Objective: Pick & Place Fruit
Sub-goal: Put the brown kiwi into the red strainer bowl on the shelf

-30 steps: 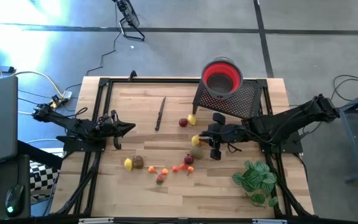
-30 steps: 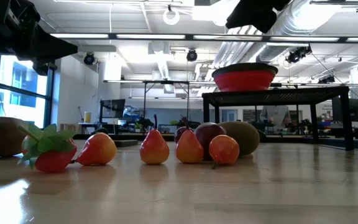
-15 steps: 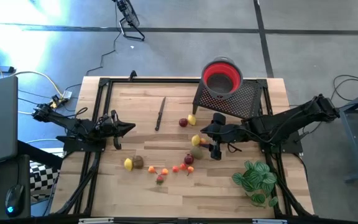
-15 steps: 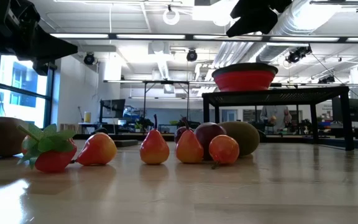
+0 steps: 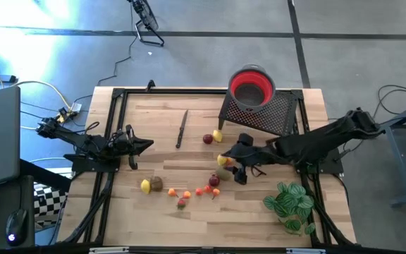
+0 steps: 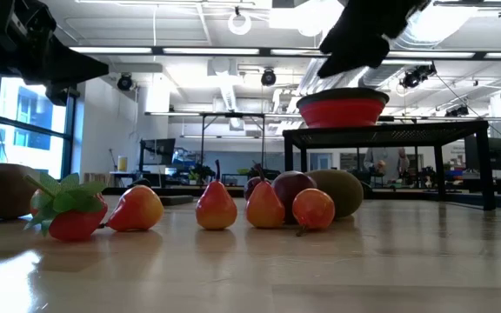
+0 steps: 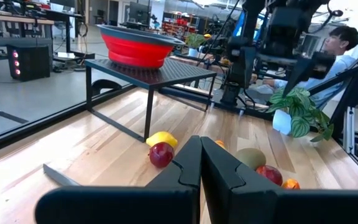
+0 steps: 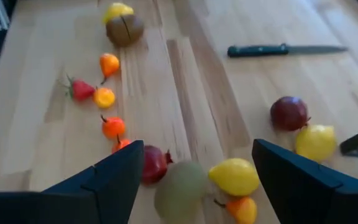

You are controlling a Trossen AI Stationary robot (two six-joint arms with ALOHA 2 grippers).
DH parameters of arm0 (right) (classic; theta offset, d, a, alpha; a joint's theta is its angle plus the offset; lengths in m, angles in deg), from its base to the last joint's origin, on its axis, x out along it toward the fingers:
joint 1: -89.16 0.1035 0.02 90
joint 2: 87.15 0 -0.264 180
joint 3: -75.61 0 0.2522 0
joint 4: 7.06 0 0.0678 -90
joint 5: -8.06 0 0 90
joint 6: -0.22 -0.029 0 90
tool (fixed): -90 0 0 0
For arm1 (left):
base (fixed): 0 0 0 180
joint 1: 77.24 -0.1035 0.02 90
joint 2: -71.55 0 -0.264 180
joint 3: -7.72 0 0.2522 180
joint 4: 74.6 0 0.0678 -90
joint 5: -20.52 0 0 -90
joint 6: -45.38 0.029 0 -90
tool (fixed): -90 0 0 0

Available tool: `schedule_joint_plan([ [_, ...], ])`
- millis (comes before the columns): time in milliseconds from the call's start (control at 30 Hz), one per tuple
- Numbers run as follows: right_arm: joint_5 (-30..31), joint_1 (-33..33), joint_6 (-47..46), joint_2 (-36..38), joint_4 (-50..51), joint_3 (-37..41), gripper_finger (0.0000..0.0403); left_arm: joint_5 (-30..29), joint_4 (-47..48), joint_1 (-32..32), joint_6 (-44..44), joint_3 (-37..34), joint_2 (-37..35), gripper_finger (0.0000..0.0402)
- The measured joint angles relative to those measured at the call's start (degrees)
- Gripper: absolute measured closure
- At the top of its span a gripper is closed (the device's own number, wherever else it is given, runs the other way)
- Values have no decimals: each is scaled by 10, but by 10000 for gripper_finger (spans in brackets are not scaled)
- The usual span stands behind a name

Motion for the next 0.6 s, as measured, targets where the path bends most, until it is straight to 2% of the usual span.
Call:
schedule_joint_plan([
  [400,-49,-1,-15,-114,-30,0,109,0,16,0,0,0,0,402],
  [600,-49,-1,-31,-149,-29,0,109,0,16,0,-2,0,0,402],
])
